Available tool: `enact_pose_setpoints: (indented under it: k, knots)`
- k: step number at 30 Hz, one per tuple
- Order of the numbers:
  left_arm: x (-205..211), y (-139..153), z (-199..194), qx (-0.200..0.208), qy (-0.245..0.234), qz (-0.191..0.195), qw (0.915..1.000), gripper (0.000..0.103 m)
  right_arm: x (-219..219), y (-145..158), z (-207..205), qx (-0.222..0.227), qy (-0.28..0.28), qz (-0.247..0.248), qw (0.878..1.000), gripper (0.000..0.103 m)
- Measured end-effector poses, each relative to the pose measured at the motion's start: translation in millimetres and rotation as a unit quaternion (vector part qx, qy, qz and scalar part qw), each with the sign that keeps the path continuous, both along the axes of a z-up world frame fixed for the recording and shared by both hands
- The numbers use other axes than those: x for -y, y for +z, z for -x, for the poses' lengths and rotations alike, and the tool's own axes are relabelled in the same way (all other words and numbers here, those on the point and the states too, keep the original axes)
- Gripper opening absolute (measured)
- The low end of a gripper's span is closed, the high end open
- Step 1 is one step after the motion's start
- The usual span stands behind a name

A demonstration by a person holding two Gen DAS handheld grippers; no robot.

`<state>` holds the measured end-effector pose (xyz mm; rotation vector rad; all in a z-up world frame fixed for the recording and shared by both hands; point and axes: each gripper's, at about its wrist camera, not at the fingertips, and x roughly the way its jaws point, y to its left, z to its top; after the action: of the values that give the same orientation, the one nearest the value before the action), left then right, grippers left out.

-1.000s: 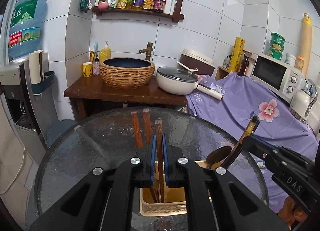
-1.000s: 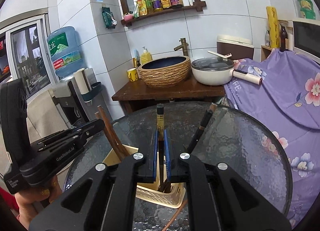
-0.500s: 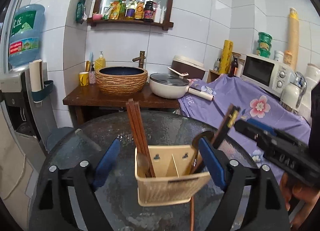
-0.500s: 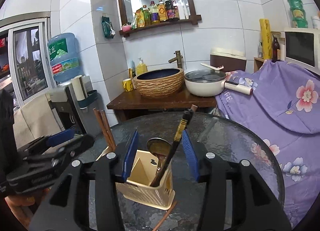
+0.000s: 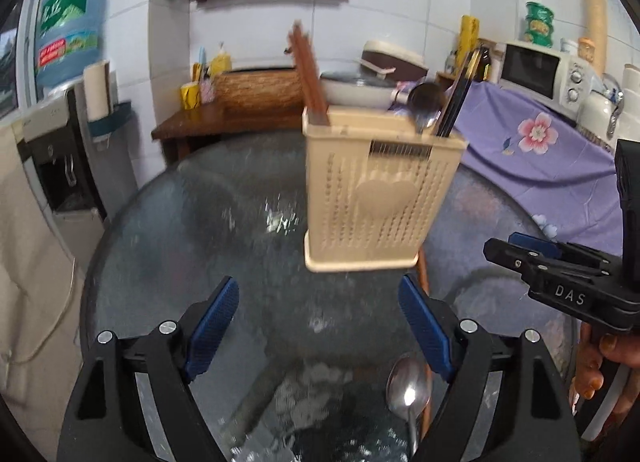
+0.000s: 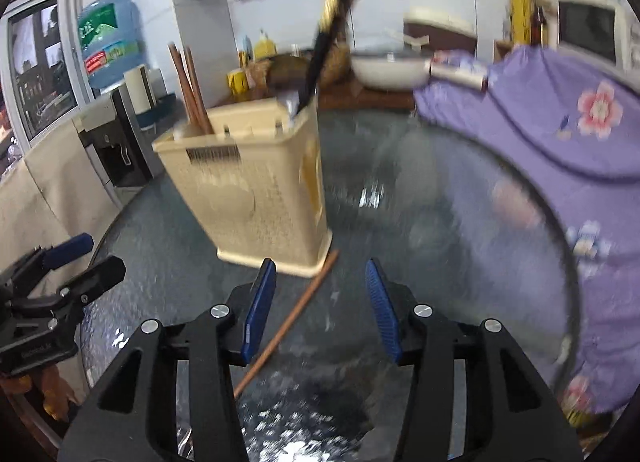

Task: Organize utensils
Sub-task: 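Withdraw both tools toward the steel spoon and last wooden chopstick, then grasp the steel spoon with the left tool while the right tool grasps the wooden chopstick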

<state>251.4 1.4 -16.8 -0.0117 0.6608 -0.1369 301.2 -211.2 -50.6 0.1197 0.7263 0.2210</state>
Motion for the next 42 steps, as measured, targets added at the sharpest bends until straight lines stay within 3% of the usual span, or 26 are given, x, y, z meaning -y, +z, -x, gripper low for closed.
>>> enact_pose_setpoints:
  k: [5, 20, 23, 30, 35, 42]
  knots:
    - [-2.3, -31.9, 6.6, -0.048, 0.004, 0.015, 0.9987, 0.079, -12.5, -33.7, -4.1, -0.035, -0.006, 0.008, 0.999, 0.047]
    - [-19.6, -46.0, 25.3, -0.059, 0.027, -0.002, 0.9979, 0.080, -59.1, -65.9, -39.8, -0.070, -0.011, 0.099, 0.993, 0.047]
    - [-19.2, -46.8, 26.6, -0.064, 0.023, 0.002, 0.9977, 0.080, -60.8, -65.5, -36.7, -0.073, 0.004, 0.099, 0.992, 0.040]
    - [3.0, -45.9, 33.6, -0.071, -0.021, 0.003, 0.9973, 0.080, -46.7, -63.0, -14.9, -0.079, 0.054, 0.107, 0.990, 0.021]
    - [23.8, -50.8, 38.4, -0.083, -0.051, 0.007, 0.9952, 0.080, -27.7, -62.1, 0.9, -0.084, 0.074, 0.110, 0.988, 0.020]
    - [49.0, -59.6, 30.5, -0.092, -0.070, -0.010, 0.9933, 0.079, 1.7, -62.8, 3.2, -0.093, 0.076, 0.077, 0.990, 0.022]
